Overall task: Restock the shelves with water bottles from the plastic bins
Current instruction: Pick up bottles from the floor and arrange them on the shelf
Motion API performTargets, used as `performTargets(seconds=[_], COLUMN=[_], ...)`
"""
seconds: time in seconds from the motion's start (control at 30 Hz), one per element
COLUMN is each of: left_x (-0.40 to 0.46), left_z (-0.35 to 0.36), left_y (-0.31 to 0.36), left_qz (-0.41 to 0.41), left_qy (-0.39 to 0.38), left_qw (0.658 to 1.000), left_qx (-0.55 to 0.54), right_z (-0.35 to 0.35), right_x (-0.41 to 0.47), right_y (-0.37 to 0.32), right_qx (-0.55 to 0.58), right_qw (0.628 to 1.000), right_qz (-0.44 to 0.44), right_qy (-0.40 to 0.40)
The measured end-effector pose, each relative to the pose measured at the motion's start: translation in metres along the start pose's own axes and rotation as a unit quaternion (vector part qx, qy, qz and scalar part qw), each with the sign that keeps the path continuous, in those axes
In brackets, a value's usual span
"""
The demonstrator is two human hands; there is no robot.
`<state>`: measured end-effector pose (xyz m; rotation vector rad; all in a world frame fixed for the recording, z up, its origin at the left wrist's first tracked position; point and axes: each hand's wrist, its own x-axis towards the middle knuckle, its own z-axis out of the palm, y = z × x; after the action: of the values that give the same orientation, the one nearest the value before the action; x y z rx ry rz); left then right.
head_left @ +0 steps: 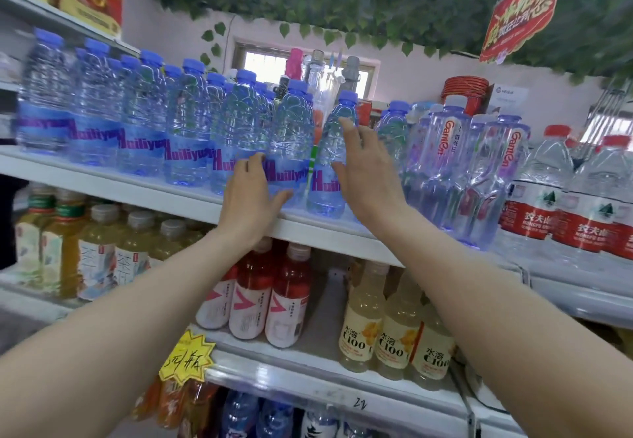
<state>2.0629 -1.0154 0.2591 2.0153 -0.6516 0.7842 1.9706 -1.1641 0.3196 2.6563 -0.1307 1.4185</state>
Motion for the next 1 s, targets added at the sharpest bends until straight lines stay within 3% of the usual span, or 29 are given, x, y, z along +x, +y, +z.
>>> performTargets(seconds=[0.07,0.2,0.43,0.57,0.77,0.87,1.0], left_x=[0.004,0.009,0.007,-0.003,-0.026,-0.031,-0.023], left_z=[-0.001,0.001,-0.001,-0.005,0.019,0.039,0.061], left_y=[-0.001,-0.001,-0.008,0.001,0.060,0.085,0.113], left_qz=[-0.024,-0.031,-0.010,0.109,0.169,0.158,0.077], left_qy=[-0.062,-0.077,-0.074,0.000,-0.072,-0.108,-0.134], left_qw=[0.997,0.995,0.997,0.994,0.980,0.980,0.988], left_qx=[0.034,0.048,0.037,-0.014,-0.079,-0.052,-0.018], right_z=[0.004,0.011,0.007,-0.021,-0.056,-0.066,-0.067], right_x=[0.001,-0.001,-0.018,-0.040,-0.062,-0.056,-0.045], right_y=[-0.008,-0.018,-0.016,0.009,0.059,0.087,0.113], right_qx=[0.013,-0.018,0.027,-0.039,-0.081,-0.078,-0.039], right_qw=[0.998,0.991,0.994,0.995,0.983,0.981,0.983], right_qz=[0.038,0.092,0.094,0.096,0.161,0.175,0.180], right_qy=[-0.044,-0.097,-0.057,-0.002,0.023,0.033,0.024])
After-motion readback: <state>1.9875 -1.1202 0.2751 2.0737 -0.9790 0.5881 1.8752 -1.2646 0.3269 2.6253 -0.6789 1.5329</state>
